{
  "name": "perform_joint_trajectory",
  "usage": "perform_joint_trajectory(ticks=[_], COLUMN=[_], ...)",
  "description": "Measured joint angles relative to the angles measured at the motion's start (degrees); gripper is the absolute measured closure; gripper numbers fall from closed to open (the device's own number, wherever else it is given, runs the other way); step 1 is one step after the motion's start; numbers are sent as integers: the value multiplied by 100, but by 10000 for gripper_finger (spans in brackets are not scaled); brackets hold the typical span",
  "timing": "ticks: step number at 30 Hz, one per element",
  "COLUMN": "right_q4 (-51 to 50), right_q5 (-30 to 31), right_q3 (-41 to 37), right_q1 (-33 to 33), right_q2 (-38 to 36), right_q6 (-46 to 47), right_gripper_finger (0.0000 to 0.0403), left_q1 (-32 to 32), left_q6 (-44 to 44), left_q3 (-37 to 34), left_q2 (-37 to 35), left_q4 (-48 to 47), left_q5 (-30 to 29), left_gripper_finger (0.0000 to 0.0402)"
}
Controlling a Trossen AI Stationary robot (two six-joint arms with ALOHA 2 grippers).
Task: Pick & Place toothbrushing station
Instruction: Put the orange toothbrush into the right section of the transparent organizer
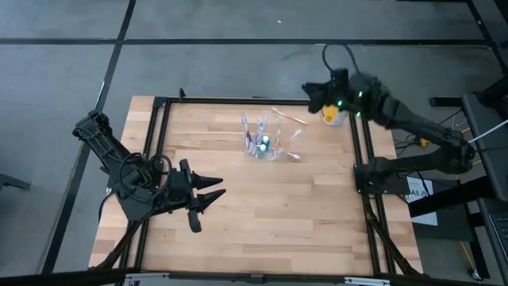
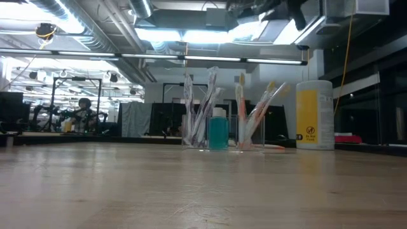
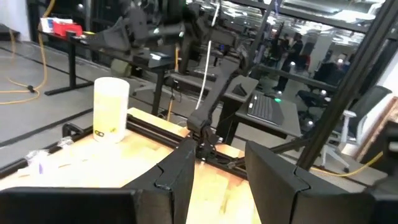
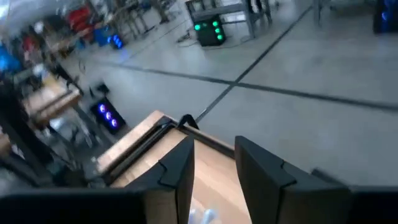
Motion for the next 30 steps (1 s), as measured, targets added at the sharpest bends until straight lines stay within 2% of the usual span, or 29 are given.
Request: perform_joint_trajectory(ticks=[7,13,19,23,30], right_q4=[-1956,-3684,-4771,-5127,-5357], right_q5=[-1424,-1979,-2059,-2243,-2303], right_q3=[2074,3641,4984,5502,5548], right_q1=[-1171,-1967,-2481,-2678,-2780], right_q2=[1144,2496,3728,4375,5290], right_q6=[-1455,-2542,-3280,-3400,-3658], right_gripper_finger=[289,272,251,244,243], left_q1=[17,93,298,483,653], left_q6=[197,203,191,154,23], left_q3=[0,0,0,0,0], left_q2=[0,0,0,0,0], left_q4=[13,58,82,81,107], left_q5=[-518,-1037,-1306,-1320,-1318], left_gripper_finger=[265,265,265,265,265])
